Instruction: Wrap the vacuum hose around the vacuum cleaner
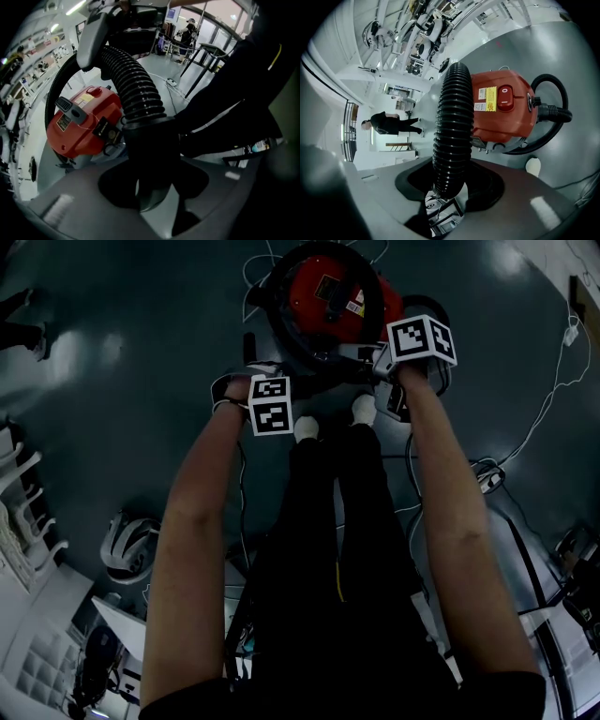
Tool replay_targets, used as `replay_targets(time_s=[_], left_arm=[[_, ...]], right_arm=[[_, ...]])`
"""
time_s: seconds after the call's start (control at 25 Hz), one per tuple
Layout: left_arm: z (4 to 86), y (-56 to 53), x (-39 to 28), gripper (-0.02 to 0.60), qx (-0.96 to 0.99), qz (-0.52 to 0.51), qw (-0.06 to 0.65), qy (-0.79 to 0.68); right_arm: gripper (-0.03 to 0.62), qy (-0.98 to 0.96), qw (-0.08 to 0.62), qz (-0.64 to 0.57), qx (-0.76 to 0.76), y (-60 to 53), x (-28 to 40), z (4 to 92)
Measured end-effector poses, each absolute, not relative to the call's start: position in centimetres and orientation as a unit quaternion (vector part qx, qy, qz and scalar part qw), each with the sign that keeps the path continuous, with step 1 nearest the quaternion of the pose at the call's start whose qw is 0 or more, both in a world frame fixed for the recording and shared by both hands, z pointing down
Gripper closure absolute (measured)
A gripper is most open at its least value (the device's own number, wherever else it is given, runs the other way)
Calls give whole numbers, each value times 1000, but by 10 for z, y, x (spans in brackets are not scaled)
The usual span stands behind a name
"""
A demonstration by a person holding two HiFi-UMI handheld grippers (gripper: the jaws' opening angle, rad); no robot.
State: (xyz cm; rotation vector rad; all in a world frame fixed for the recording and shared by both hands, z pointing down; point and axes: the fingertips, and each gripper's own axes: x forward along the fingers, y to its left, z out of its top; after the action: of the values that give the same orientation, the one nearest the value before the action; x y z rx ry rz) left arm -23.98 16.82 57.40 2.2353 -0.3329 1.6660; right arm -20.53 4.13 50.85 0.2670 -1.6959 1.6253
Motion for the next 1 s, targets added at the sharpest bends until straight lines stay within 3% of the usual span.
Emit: replay_targets(time_s=[1.0], left_arm=[[577, 93, -298, 403, 686, 713, -24, -144]], right_arm=[[419, -631, 282, 708, 142, 3, -208, 524]])
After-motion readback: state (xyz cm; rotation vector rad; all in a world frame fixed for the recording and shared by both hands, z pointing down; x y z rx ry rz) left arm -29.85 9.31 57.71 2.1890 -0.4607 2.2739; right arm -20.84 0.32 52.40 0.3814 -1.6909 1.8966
